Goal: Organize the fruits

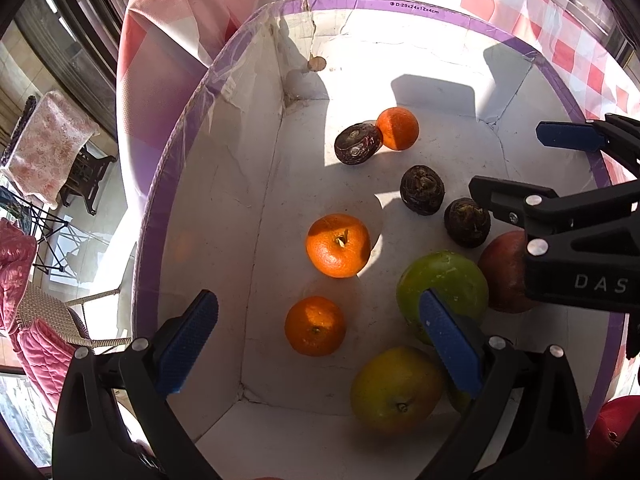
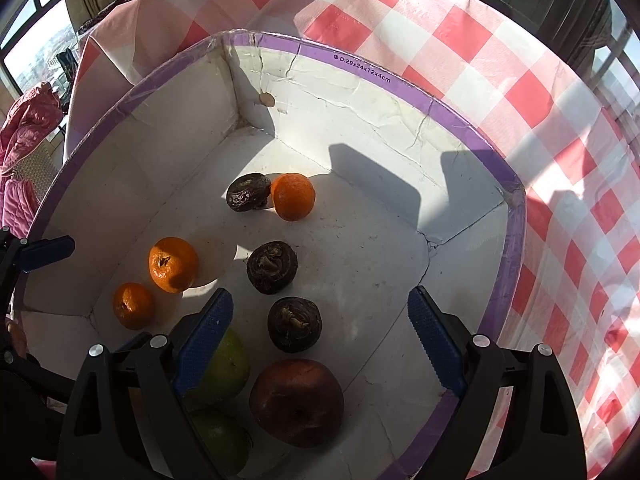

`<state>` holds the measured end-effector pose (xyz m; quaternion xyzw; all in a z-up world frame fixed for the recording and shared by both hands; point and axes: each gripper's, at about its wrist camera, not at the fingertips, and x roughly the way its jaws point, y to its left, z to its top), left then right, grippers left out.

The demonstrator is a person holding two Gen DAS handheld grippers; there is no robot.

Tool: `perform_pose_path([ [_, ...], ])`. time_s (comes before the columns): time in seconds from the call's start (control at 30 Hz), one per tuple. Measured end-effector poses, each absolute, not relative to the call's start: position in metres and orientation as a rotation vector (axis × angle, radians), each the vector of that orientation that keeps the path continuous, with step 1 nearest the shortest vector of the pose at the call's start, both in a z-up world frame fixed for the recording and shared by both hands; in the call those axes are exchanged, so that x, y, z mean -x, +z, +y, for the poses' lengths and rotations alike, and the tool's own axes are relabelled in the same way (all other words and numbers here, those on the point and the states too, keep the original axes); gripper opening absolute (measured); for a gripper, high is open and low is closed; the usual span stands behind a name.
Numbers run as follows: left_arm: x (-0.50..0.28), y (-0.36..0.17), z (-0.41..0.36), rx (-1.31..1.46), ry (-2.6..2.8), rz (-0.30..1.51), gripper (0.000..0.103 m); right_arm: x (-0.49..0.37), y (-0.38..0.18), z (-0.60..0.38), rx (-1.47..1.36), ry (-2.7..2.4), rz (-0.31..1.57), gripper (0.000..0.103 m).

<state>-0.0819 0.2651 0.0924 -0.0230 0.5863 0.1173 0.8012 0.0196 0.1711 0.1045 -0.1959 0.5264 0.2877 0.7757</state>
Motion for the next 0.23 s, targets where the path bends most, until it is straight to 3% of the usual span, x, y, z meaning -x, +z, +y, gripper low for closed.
perform_pose_path([
  [0.1, 0.083, 0.104, 0.259, -0.008, 0.329, 1.216, 0.101, -0.018, 0.131, 0.159, 0.303, 0.667, 1.068, 0.086],
  [0.23, 0.087, 0.155, 0.238, -0.040, 0.353, 0.996, 0.101, -0.013, 0.176, 0.105, 0.082, 0.650, 0.889, 0.086],
])
